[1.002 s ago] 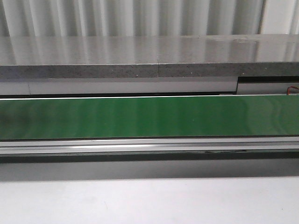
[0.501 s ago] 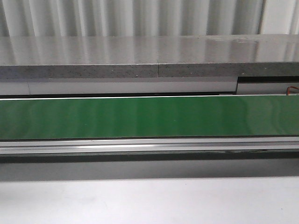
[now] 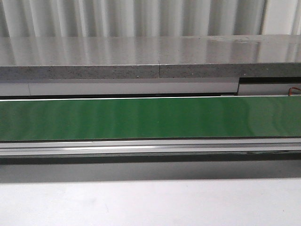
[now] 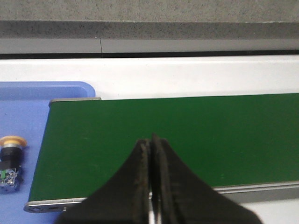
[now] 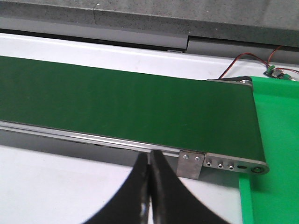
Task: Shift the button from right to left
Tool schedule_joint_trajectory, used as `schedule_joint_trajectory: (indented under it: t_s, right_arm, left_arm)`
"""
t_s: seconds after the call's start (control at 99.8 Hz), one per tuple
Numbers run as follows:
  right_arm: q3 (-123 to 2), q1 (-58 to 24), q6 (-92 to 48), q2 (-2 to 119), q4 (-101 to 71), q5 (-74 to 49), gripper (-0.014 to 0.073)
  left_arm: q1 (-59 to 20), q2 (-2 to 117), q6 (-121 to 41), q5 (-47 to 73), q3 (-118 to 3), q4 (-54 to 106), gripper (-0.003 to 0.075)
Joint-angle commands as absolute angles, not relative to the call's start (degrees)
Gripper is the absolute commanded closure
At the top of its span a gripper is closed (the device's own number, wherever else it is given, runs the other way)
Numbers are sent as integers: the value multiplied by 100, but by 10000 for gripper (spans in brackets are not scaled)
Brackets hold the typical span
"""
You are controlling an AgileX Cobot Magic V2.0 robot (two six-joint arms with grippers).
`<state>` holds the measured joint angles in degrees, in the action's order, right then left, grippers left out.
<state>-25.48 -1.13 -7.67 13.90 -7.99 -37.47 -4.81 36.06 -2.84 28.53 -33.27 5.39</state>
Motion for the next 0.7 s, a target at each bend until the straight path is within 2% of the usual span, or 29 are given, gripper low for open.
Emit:
schedule_joint_trajectory:
  t_s: [0.0,0.381,0.692]
  right_arm:
    - [-2680,-119,-799,1435,-844,-3315,661]
    - [-2680,-119,-799,1435,-844,-3315,661]
    - [-2680,-119,-799,1435,-844,-3315,661]
  left_arm:
    - [-516,3118,-223,2191,-3191,631,740]
    - [-516,1365,-223,1785,-2002,608,740]
    - [-505,510,-249,665,-1104,351,740]
